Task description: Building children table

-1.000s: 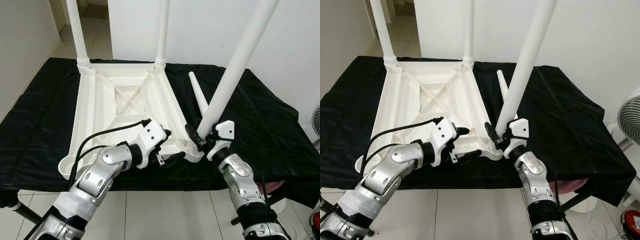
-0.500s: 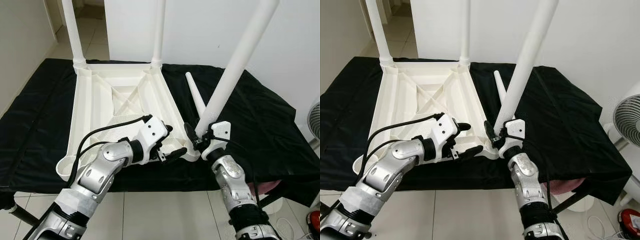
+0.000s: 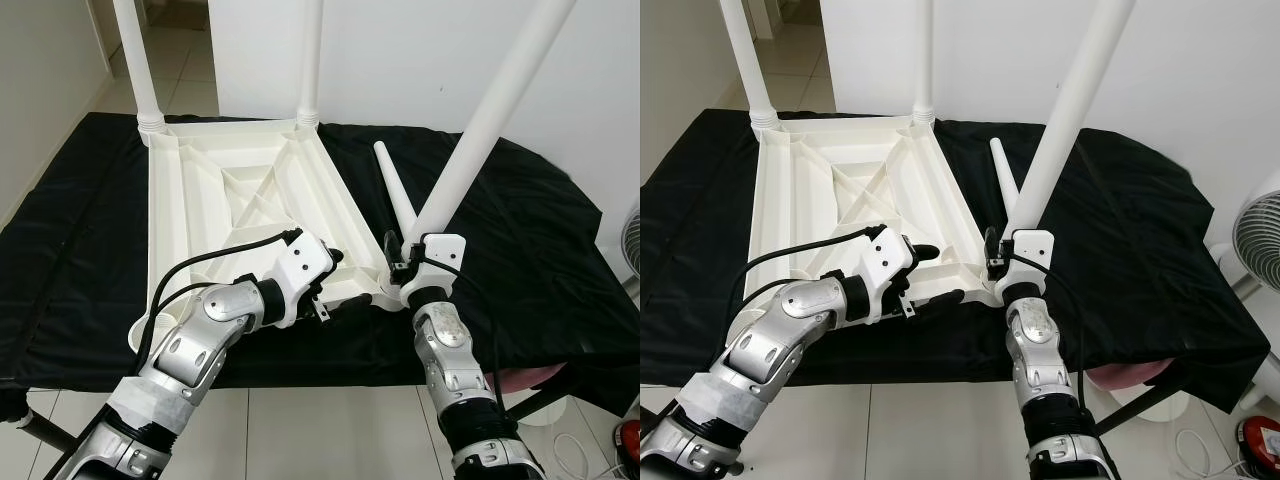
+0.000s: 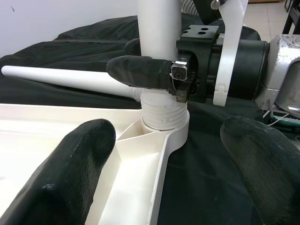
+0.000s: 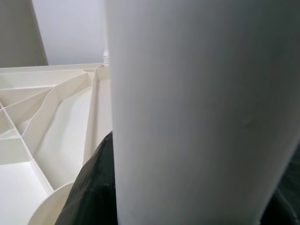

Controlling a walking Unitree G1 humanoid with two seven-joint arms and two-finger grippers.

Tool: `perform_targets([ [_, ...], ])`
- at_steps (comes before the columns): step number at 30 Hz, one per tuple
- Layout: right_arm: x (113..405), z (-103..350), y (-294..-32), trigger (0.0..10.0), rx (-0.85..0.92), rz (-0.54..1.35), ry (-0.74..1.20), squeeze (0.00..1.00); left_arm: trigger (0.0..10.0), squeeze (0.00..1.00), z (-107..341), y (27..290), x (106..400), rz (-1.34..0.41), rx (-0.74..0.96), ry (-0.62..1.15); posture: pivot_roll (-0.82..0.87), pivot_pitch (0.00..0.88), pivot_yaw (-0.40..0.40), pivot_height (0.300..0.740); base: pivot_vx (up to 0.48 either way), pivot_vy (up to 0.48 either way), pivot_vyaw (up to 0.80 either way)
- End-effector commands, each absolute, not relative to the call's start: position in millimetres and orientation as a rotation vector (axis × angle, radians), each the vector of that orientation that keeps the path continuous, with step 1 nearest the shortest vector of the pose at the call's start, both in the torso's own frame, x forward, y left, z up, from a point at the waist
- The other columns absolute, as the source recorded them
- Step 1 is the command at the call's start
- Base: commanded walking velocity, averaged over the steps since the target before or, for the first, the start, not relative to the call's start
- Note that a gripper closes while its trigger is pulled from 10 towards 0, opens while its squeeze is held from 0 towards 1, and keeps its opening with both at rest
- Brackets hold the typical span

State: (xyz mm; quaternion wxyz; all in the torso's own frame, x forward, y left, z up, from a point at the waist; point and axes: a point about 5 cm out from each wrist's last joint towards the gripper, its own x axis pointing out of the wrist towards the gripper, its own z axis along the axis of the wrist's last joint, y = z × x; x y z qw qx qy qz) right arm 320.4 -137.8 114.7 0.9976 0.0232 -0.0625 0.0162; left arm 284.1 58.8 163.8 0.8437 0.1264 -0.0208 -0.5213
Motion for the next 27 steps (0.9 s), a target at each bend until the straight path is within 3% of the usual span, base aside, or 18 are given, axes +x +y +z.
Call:
perform_targets([
  [1,306,66,-145,10.0,0.043,-0.025,0.120,0.00,10.0,0.00,162,60,285,-1.115,0.277,-0.036,-0.04,0.000,-0.038,0.740,0.000,0.000,0.00],
  [27,318,62,-150,10.0,0.037,-0.320,0.174,0.00,10.0,0.00,163,61,284,-1.123,0.284,-0.034,-0.02,0.000,-0.036,0.740,0.000,0.000,0.00],
])
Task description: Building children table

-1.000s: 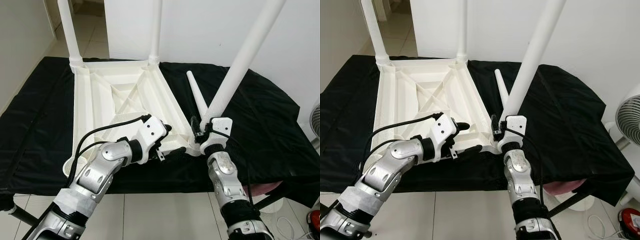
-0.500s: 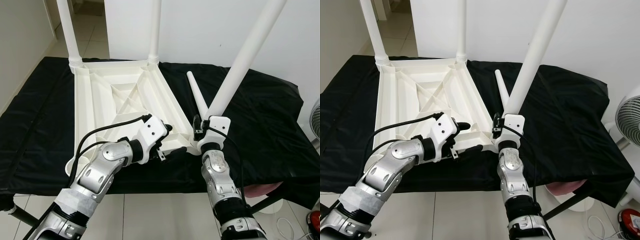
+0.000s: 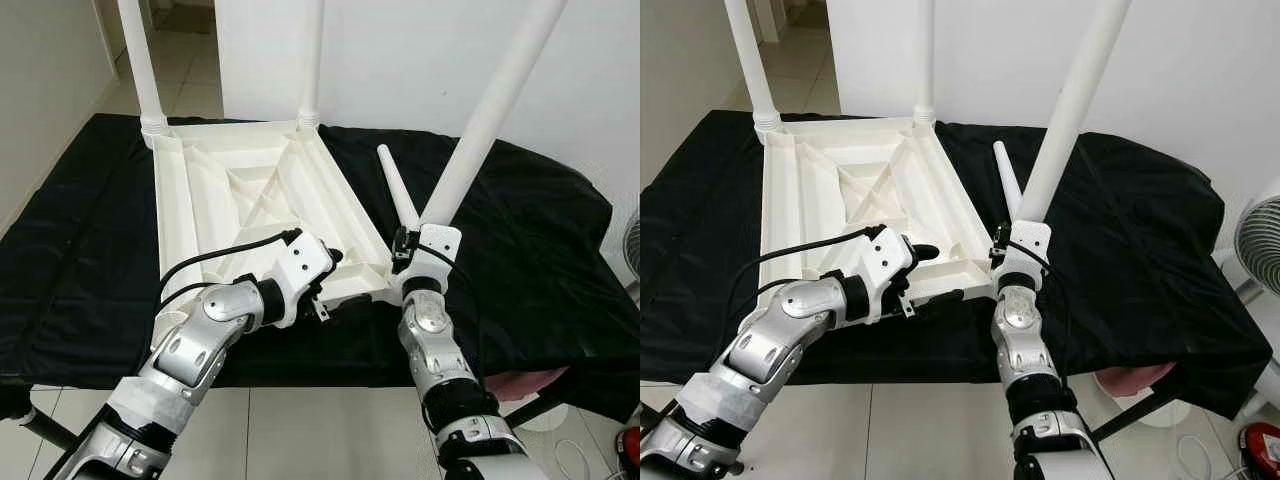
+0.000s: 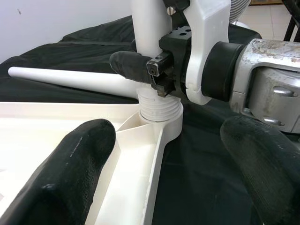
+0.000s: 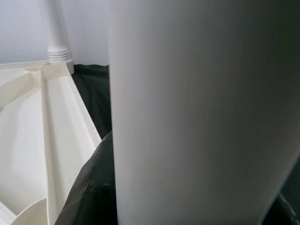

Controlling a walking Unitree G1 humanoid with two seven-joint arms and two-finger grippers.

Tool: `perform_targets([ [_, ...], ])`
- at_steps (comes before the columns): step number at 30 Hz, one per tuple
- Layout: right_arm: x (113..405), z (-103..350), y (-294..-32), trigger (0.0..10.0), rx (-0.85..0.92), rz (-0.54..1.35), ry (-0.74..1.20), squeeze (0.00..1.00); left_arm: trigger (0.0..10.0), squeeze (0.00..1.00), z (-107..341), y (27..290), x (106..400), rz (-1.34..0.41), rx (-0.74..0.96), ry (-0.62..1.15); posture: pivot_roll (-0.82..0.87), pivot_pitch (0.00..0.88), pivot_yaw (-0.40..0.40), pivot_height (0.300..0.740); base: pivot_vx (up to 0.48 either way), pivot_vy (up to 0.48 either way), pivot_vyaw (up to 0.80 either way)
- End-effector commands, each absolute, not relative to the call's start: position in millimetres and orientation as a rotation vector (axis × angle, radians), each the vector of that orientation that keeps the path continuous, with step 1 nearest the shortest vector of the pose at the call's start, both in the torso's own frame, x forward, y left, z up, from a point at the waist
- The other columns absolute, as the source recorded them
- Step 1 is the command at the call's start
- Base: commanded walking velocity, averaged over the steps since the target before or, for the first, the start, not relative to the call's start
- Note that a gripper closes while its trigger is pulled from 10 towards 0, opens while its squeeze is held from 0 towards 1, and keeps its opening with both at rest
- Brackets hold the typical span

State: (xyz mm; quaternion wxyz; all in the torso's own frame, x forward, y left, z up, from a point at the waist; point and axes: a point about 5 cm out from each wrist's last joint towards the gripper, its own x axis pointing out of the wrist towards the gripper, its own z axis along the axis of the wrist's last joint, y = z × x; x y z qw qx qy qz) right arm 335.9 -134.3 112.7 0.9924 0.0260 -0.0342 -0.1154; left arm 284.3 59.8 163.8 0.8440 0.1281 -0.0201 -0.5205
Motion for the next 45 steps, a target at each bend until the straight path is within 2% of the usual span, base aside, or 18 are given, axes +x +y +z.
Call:
perform_targets([
  [1,318,63,-151,10.0,0.048,-0.349,0.170,0.00,10.0,0.00,163,61,284,-1.123,0.284,-0.034,-0.02,0.000,-0.037,0.740,0.000,0.000,0.00],
  [22,313,64,-177,10.0,0.028,-0.597,0.152,0.00,10.0,0.00,162,61,282,-1.127,0.279,-0.030,-0.02,0.000,-0.037,0.740,0.000,0.000,0.00],
  [32,313,63,-184,10.0,0.023,-0.656,0.165,0.00,10.0,0.00,162,60,282,-1.130,0.278,-0.032,-0.02,0.000,-0.039,0.740,0.000,0.000,0.00],
  [45,326,78,-189,10.0,0.069,-0.668,0.125,0.00,10.0,0.00,162,59,281,-1.138,0.282,-0.033,-0.02,0.000,-0.034,0.740,0.000,0.000,0.00],
])
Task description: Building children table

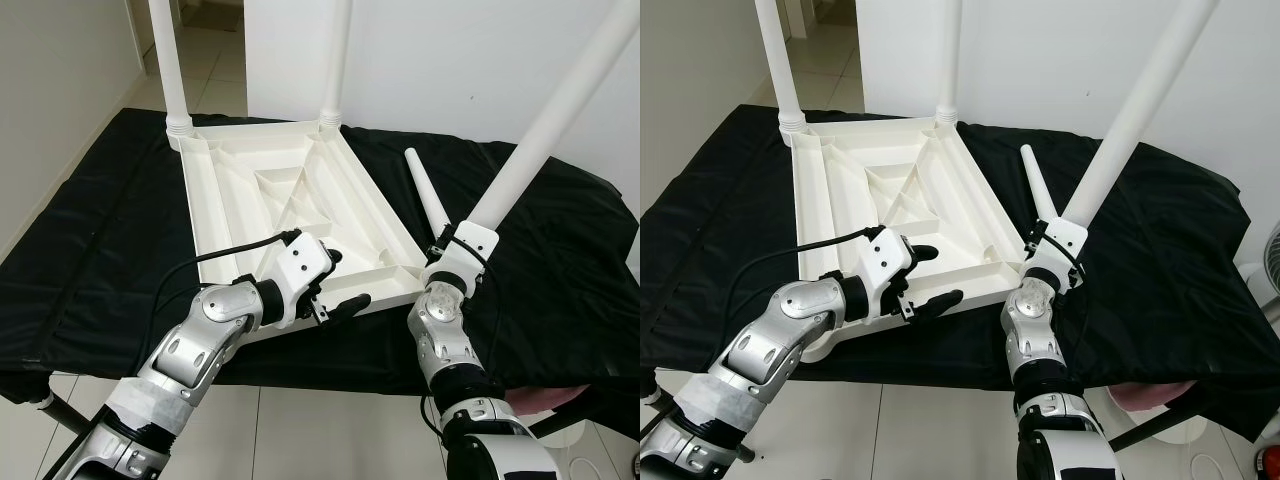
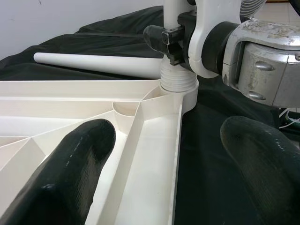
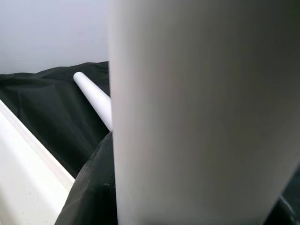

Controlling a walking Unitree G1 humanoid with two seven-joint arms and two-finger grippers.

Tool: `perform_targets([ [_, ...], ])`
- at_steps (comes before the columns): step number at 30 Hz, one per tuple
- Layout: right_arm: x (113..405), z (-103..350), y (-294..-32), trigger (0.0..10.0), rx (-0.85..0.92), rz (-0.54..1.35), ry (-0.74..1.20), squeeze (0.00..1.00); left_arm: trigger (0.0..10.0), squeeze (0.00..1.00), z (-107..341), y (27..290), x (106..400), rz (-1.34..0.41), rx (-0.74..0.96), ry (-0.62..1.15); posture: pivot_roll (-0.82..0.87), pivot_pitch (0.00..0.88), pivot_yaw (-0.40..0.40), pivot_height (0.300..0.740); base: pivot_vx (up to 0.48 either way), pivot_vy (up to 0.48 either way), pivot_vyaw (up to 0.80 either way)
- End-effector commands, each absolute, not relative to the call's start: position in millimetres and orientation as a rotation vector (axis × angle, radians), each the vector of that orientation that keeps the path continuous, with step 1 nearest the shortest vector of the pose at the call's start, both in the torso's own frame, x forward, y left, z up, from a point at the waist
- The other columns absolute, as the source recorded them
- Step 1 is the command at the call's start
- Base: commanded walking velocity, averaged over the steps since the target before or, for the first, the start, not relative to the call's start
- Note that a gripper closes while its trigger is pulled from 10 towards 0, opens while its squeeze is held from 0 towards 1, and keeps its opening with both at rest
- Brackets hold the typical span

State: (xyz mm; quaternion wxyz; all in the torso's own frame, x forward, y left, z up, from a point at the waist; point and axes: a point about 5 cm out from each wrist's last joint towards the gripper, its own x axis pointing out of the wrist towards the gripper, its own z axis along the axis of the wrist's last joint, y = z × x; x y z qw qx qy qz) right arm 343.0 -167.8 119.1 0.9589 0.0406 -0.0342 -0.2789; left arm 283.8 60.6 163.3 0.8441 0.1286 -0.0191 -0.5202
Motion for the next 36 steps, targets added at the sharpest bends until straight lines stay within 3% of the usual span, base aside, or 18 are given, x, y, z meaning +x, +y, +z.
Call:
perform_targets([
  [1,326,78,-189,10.0,0.069,-0.668,0.125,0.00,10.0,0.00,162,59,281,-1.138,0.282,-0.033,-0.02,0.000,-0.034,0.740,0.000,0.000,0.00],
  [4,327,78,-189,10.0,0.066,-0.660,0.122,0.00,10.0,0.00,162,59,281,-1.138,0.283,-0.033,-0.03,0.000,-0.034,0.740,0.000,0.000,0.00],
  [5,328,81,-187,10.0,0.065,-0.641,0.102,0.13,10.0,0.00,162,59,281,-1.139,0.282,-0.033,-0.03,0.000,-0.034,0.740,0.000,0.000,0.00],
  [6,328,81,-187,10.0,0.065,-0.641,0.102,0.13,10.0,0.00,162,59,281,-1.139,0.282,-0.033,-0.03,0.000,-0.034,0.740,0.000,0.000,0.00],
  [7,329,84,-184,10.0,0.083,-0.601,0.066,1.00,10.0,0.00,162,59,281,-1.140,0.282,-0.033,-0.03,0.000,-0.034,0.740,0.000,0.000,0.00],
  [18,335,101,-179,10.0,0.079,-0.457,-0.066,1.00,10.0,0.00,161,56,279,-1.147,0.275,-0.032,-0.03,0.000,-0.034,0.740,0.000,0.000,0.00],
  [20,337,104,-178,10.0,0.083,-0.406,-0.088,0.00,10.0,0.00,161,56,279,-1.147,0.274,-0.031,-0.03,0.000,-0.033,0.740,0.000,0.000,0.00],
  [26,338,106,-178,10.0,0.073,-0.358,-0.106,0.00,10.0,0.00,161,57,280,-1.145,0.274,-0.031,-0.03,0.000,-0.032,0.740,0.000,0.000,0.00],
  [27,338,106,-178,8.6,0.093,-0.319,-0.106,0.00,10.0,0.00,161,57,280,-1.144,0.274,-0.031,-0.03,0.000,-0.032,0.740,0.000,0.000,0.00],
  [28,339,107,-180,0.0,0.083,-0.296,-0.109,0.00,10.0,0.00,161,57,280,-1.143,0.274,-0.030,-0.03,0.000,-0.032,0.740,0.000,0.000,0.00],
  [33,340,112,-185,0.0,0.042,-0.221,-0.139,0.00,10.0,0.00,161,58,280,-1.141,0.276,-0.029,-0.04,0.000,-0.030,0.740,0.000,0.000,0.00],
  [34,340,114,-185,0.6,0.032,-0.196,-0.148,0.00,10.0,0.00,161,58,280,-1.140,0.276,-0.029,-0.04,0.000,-0.030,0.740,0.000,0.000,0.00],
  [35,340,116,-185,0.0,0.024,-0.177,-0.160,0.00,10.0,0.00,161,58,280,-1.140,0.275,-0.029,-0.04,0.000,-0.030,0.740,0.000,0.000,0.00],
  [36,340,116,-185,0.0,0.024,-0.177,-0.160,0.00,10.0,0.00,161,58,280,-1.140,0.275,-0.029,-0.04,0.000,-0.030,0.740,0.000,0.000,0.00],
])
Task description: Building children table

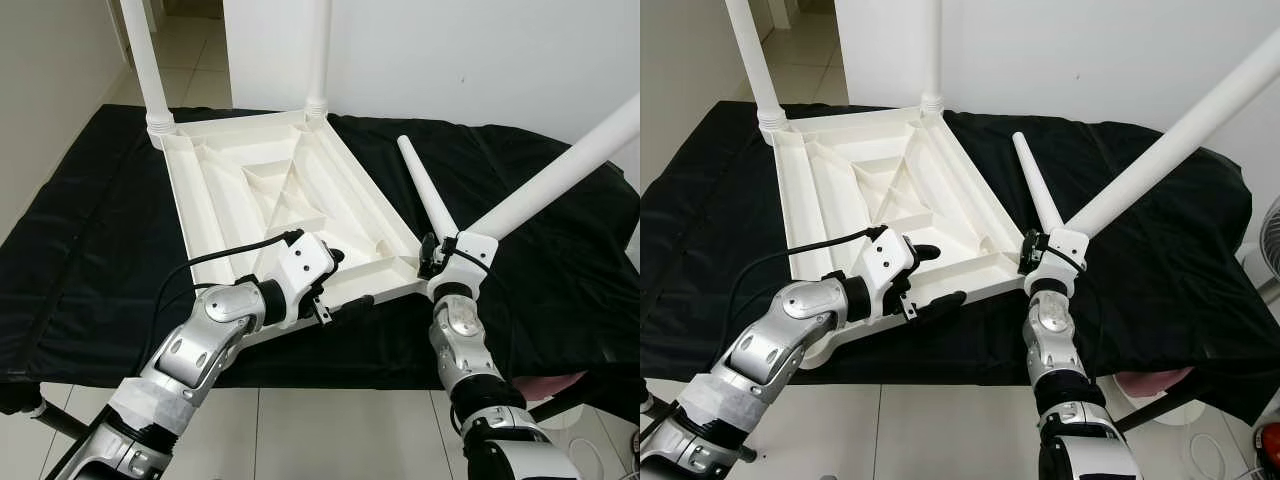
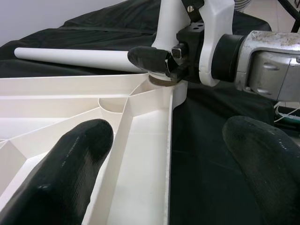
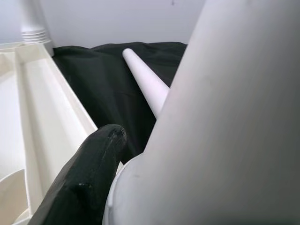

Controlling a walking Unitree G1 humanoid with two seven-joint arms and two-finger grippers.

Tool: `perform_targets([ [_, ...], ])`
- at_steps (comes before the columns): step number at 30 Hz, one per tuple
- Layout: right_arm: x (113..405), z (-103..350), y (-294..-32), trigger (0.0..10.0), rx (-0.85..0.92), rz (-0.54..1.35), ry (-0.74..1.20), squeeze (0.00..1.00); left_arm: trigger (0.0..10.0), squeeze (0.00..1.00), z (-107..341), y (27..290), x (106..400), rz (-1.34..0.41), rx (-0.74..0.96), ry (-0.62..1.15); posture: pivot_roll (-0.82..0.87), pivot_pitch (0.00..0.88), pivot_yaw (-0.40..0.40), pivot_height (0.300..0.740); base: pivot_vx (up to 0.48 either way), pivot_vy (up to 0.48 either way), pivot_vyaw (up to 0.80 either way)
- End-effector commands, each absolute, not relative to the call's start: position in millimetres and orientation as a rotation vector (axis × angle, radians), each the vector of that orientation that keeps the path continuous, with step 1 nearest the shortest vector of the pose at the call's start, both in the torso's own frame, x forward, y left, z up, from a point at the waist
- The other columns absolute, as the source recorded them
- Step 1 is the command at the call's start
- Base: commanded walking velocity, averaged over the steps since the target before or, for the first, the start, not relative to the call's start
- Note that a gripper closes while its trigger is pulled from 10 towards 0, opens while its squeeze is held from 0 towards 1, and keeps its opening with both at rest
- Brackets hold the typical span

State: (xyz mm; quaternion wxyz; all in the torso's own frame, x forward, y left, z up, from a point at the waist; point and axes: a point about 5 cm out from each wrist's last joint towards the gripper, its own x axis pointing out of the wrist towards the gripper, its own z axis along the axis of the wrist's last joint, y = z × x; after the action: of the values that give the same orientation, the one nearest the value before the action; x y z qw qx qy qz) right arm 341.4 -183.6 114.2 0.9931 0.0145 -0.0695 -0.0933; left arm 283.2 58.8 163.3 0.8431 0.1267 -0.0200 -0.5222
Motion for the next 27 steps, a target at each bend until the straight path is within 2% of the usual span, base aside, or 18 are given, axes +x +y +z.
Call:
perform_targets([
  [1,340,118,-184,0.0,0.019,-0.146,-0.171,0.00,10.0,0.00,161,58,280,-1.141,0.277,-0.030,-0.04,0.000,-0.030,0.740,0.000,0.000,0.00],
  [9,340,123,-185,0.0,0.003,-0.036,-0.184,0.00,10.0,0.00,163,59,282,-1.135,0.276,-0.033,-0.04,0.000,-0.032,0.740,0.000,0.000,0.00],
  [10,341,123,-185,2.1,-0.004,-0.021,-0.174,0.00,10.0,0.00,165,59,282,-1.135,0.274,-0.037,-0.04,0.000,-0.033,0.740,0.000,0.000,0.00],
  [12,341,123,-185,2.1,-0.004,-0.021,-0.174,0.00,10.0,0.00,165,59,282,-1.135,0.274,-0.037,-0.04,0.000,-0.033,0.740,0.000,0.000,0.00],
  [13,342,123,-183,10.0,-0.017,0.014,-0.156,0.00,10.0,0.00,167,59,283,-1.137,0.270,-0.044,-0.04,0.000,-0.034,0.740,0.000,0.000,0.00],
  [18,344,122,-181,10.0,-0.066,0.073,-0.126,0.00,10.0,0.00,175,57,282,-1.160,0.229,-0.067,-0.04,0.000,-0.035,0.740,0.000,0.000,0.00],
  [19,344,121,-180,10.0,-0.095,0.107,-0.110,0.00,10.0,1.00,179,56,283,-1.171,0.189,-0.071,-0.04,0.000,-0.036,0.740,0.000,0.000,0.00],
  [27,346,129,-174,10.0,-0.191,0.281,-0.081,0.00,10.0,1.00,201,53,293,-1.147,0.149,-0.134,-0.04,0.000,-0.040,0.740,0.000,0.000,0.00],
])
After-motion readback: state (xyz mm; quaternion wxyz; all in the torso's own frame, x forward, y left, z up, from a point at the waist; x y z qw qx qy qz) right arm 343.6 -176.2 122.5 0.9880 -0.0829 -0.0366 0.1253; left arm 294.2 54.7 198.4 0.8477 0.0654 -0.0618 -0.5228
